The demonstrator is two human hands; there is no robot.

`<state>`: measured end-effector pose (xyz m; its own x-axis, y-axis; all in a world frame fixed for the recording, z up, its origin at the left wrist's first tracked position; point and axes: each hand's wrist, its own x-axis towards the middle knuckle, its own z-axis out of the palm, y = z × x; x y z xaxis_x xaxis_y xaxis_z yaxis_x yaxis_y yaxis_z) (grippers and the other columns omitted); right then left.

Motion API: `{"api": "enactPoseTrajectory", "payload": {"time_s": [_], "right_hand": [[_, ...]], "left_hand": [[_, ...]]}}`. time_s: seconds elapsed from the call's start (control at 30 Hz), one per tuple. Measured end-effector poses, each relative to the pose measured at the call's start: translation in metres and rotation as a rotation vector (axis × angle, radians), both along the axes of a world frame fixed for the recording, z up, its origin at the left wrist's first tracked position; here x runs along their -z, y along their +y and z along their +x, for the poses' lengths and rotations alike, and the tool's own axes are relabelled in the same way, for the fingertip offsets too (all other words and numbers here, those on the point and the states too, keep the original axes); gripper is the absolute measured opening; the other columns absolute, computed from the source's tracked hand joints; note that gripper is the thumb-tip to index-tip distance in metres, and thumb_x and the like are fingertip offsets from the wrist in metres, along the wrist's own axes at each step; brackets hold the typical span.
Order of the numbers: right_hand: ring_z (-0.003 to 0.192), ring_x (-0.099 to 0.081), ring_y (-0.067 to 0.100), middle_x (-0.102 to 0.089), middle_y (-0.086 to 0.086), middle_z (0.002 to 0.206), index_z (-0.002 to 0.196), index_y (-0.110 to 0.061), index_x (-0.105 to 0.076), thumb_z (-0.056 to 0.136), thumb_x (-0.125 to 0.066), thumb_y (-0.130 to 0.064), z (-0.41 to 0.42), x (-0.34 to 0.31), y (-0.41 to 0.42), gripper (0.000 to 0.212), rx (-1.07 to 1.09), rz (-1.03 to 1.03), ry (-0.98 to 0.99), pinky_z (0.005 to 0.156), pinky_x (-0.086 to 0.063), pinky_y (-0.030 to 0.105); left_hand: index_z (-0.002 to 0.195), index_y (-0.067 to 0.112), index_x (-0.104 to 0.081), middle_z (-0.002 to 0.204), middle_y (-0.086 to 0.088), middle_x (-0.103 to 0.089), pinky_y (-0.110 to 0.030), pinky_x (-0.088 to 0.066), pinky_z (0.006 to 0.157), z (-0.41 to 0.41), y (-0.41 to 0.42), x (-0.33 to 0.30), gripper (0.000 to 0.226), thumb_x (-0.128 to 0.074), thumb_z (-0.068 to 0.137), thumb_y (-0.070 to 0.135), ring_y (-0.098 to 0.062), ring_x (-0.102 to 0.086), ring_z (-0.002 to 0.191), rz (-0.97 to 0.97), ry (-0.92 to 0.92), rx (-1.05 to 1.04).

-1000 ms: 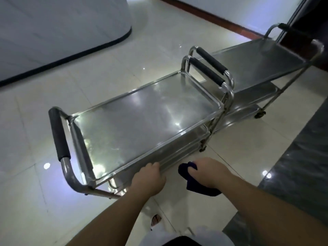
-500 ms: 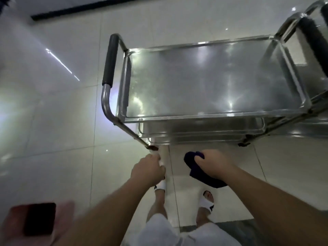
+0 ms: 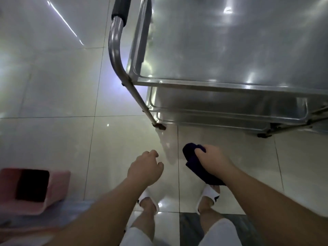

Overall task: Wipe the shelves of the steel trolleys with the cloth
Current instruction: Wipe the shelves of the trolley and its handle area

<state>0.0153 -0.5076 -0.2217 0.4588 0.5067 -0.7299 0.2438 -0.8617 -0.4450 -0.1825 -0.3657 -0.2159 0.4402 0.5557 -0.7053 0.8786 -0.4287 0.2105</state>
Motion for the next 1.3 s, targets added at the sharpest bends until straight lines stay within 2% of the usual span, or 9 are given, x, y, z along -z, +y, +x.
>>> {"api": "enactPoseTrajectory", "payload": {"time_s": [0.2, 0.33, 0.5, 0.73, 0.9, 1.0, 1.17, 1.23, 1.3], "right_hand": [[0.069, -0.063, 0.022, -0.067, 0.006, 0.076, 0.088, -0.018, -0.064, 0.101, -0.039, -0.046, -0.028, 0.109, 0.054, 0.040, 0.103, -0.005, 0.042, 0.057, -0.040, 0.030], [0.067, -0.069, 0.026, -0.070, 0.005, 0.072, 0.084, -0.022, -0.066, 0.096, -0.039, -0.047, -0.020, 0.167, 0.072, 0.039, 0.068, 0.048, 0.041, 0.061, -0.052, 0.034], [0.066, -0.064, 0.019, -0.066, 0.003, 0.072, 0.079, -0.022, -0.063, 0.099, -0.039, -0.043, 0.012, 0.255, 0.105, 0.038, -0.072, 0.099, -0.142, 0.056, -0.037, 0.030], [0.069, -0.060, 0.023, -0.064, 0.006, 0.079, 0.085, -0.019, -0.061, 0.102, -0.038, -0.047, 0.050, 0.362, 0.150, 0.040, -0.105, 0.123, -0.263, 0.056, -0.035, 0.032], [0.067, -0.060, 0.028, -0.059, 0.010, 0.070, 0.080, -0.007, -0.058, 0.105, -0.040, -0.034, 0.065, 0.420, 0.182, 0.041, -0.170, 0.271, -0.353, 0.059, -0.039, 0.035], [0.063, -0.054, 0.021, -0.055, 0.004, 0.072, 0.085, -0.009, -0.057, 0.106, -0.044, -0.035, 0.072, 0.445, 0.202, 0.035, -0.193, 0.318, -0.451, 0.060, -0.038, 0.030], [0.049, -0.051, 0.015, -0.053, 0.001, 0.057, 0.073, -0.016, -0.060, 0.099, -0.043, -0.041, 0.074, 0.477, 0.229, 0.040, -0.014, 0.423, -0.353, 0.049, -0.033, 0.026], [0.052, -0.053, 0.015, -0.055, 0.000, 0.061, 0.076, -0.016, -0.059, 0.099, -0.042, -0.040, 0.074, 0.483, 0.236, 0.038, -0.020, 0.456, -0.410, 0.050, -0.033, 0.026], [0.058, -0.054, 0.013, -0.057, -0.001, 0.068, 0.085, -0.015, -0.057, 0.101, -0.039, -0.043, 0.073, 0.491, 0.244, 0.038, -0.035, 0.470, -0.550, 0.051, -0.033, 0.026]], "left_hand": [[0.145, 0.025, -0.051, 0.140, -0.003, -0.055, -0.044, -0.049, 0.099, -0.009, 0.039, 0.096, 0.050, -0.048, 0.099, 0.044, -0.029, -0.055, 0.126, 0.028, 0.011, 0.006], [0.144, 0.025, -0.051, 0.137, -0.003, -0.057, -0.046, -0.051, 0.099, 0.005, 0.059, 0.155, 0.049, -0.050, 0.099, 0.045, -0.028, -0.056, 0.124, 0.067, -0.017, -0.005], [0.140, 0.025, -0.053, 0.133, -0.003, -0.058, -0.045, -0.050, 0.097, 0.028, 0.083, 0.252, 0.046, -0.050, 0.098, 0.043, -0.028, -0.057, 0.122, 0.116, -0.070, -0.002], [0.132, 0.040, -0.058, 0.129, 0.003, -0.058, -0.036, -0.045, 0.087, 0.054, 0.122, 0.361, 0.036, -0.052, 0.096, 0.041, -0.025, -0.058, 0.119, 0.180, -0.187, -0.006], [0.123, 0.027, -0.062, 0.122, -0.002, -0.061, -0.043, -0.055, 0.089, 0.069, 0.158, 0.416, 0.031, -0.054, 0.097, 0.041, -0.028, -0.062, 0.108, 0.253, -0.197, 0.036], [0.116, 0.024, -0.065, 0.117, -0.004, -0.063, -0.046, -0.057, 0.089, 0.069, 0.175, 0.441, 0.026, -0.053, 0.096, 0.036, -0.030, -0.063, 0.105, 0.303, -0.231, 0.063], [0.124, 0.026, -0.069, 0.124, -0.003, -0.068, -0.040, -0.056, 0.090, 0.062, 0.204, 0.471, 0.033, -0.055, 0.098, 0.041, -0.028, -0.066, 0.108, 0.296, -0.276, 0.060], [0.134, 0.021, -0.064, 0.132, -0.002, -0.067, -0.034, -0.050, 0.087, 0.058, 0.219, 0.479, 0.046, -0.059, 0.098, 0.049, -0.027, -0.064, 0.115, 0.285, -0.289, 0.009], [0.141, 0.018, -0.056, 0.133, -0.003, -0.065, -0.034, -0.047, 0.085, 0.054, 0.234, 0.484, 0.063, -0.064, 0.094, 0.058, -0.027, -0.063, 0.116, 0.294, -0.316, -0.033]]}}
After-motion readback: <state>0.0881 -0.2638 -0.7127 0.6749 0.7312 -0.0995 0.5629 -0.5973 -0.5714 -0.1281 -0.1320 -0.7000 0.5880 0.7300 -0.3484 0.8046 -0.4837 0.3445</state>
